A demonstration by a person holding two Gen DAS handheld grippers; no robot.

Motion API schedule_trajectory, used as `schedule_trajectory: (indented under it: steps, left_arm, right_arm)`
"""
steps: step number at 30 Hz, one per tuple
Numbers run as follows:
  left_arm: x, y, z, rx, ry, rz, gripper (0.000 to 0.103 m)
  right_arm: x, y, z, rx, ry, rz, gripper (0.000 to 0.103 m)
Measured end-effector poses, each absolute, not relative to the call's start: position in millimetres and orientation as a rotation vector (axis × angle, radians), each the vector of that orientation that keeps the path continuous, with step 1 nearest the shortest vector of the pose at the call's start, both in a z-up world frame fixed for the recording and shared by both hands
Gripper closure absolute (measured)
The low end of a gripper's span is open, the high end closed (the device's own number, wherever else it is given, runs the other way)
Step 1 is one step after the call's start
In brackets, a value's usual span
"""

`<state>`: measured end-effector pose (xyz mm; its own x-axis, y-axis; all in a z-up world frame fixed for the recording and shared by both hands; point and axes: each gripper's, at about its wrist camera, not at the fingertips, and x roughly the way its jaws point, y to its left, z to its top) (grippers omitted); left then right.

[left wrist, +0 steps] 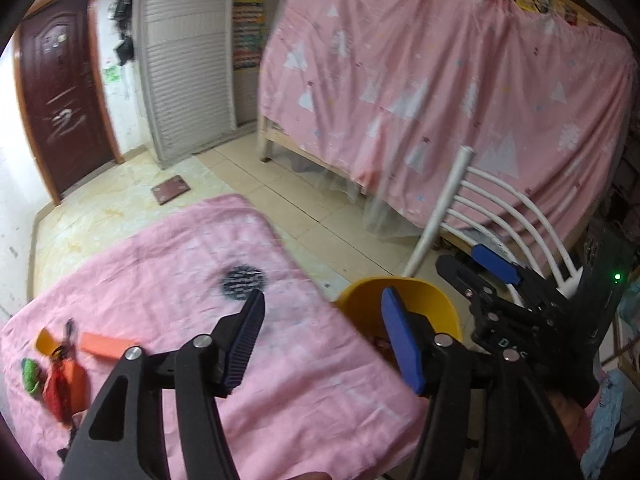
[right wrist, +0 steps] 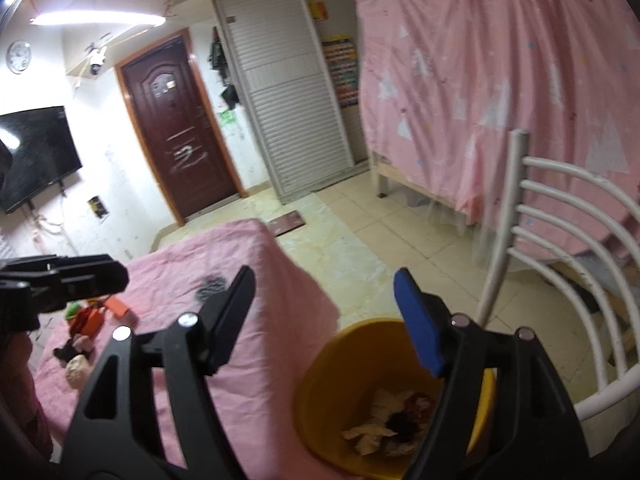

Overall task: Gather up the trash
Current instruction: 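Move both tools back over the bed toward the black sock and paper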

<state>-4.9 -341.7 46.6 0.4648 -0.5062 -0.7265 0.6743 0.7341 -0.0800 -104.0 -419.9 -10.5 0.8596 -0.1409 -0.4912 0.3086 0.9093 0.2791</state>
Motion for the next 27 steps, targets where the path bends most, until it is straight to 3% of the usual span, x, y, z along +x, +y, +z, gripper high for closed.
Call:
schedule_trajectory:
  steps: [14,27]
  left_arm:
    - [20,-209,43,0.11,0.777,-0.498,0.034]
    - [33,-120,20,0.027,0.817,-0.327,0.033]
  right_arm:
    - [-54,-328,-13,0.267,0.562,-0.015,0.029]
    - [-23,-243,-24,0.174,0.658,0.172,0.028]
